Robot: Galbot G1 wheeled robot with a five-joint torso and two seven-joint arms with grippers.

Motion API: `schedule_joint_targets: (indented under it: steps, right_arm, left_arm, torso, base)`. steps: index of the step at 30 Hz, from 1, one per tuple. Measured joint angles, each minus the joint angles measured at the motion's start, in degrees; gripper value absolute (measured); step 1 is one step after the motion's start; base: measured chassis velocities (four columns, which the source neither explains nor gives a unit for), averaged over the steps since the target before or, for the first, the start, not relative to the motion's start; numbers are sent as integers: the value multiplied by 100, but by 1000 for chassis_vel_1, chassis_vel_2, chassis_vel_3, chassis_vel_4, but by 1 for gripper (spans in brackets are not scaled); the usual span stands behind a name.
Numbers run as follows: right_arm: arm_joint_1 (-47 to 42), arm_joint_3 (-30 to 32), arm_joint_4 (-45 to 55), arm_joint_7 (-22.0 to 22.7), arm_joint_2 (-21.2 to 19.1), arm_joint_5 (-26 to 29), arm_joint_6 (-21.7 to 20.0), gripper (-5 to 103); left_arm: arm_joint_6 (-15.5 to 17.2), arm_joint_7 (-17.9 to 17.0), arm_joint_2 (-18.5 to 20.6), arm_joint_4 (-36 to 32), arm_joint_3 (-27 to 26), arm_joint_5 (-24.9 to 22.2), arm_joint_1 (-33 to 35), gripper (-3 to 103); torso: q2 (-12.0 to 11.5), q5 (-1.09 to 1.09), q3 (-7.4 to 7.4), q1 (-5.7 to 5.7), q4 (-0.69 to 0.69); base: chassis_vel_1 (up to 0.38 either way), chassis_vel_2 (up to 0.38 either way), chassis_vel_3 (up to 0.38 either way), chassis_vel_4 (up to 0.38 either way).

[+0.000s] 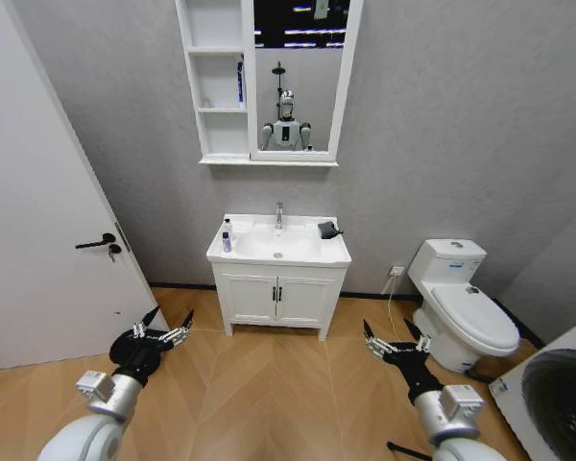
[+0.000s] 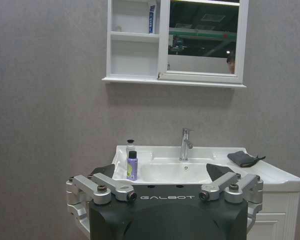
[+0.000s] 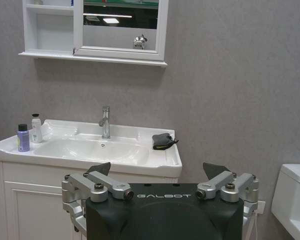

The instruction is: Move facial cleanser and shampoo from washbasin to cabinet, then wipe washbasin with towel.

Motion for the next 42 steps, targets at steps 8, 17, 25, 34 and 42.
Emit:
schedule_joint_targets:
  steps: [8,17,25,34,42]
  right_arm:
    - [-29,25,15,-2,18,2,39,100]
    - [-47,18,22,-3,25,2,69,100]
    - [-33,-5,-16,3,20,-6,100,100]
    - [160,10,-63,8,-62,-125,108,100]
    - [247,46,-139,133,-101,36,23,100]
  left_arm:
    - [-11,29,-16,-3,6,19,10,100]
    - [-82,74,-77,-2,3,49,94,100]
    - [-88,76,-134,13,34,83,94,100]
    - [-152,32,-240,149,183,231,75,100]
    - [-429,400,-262,422,266,196,112,100]
  torso:
    - [-1,-1,0,1,-4]
    - [0,0,0,1,0]
    - [-3,7,2,6,5]
    - [-3,-7,1,7,-5]
    - [3,0,-2,-7,-1]
  base:
    - [-206,190,192,-199]
    - [-278,291,283,-280]
    - [-368,359,367,-378]
    - [-277,275,249,-252]
    - [-31,38,-1,-6]
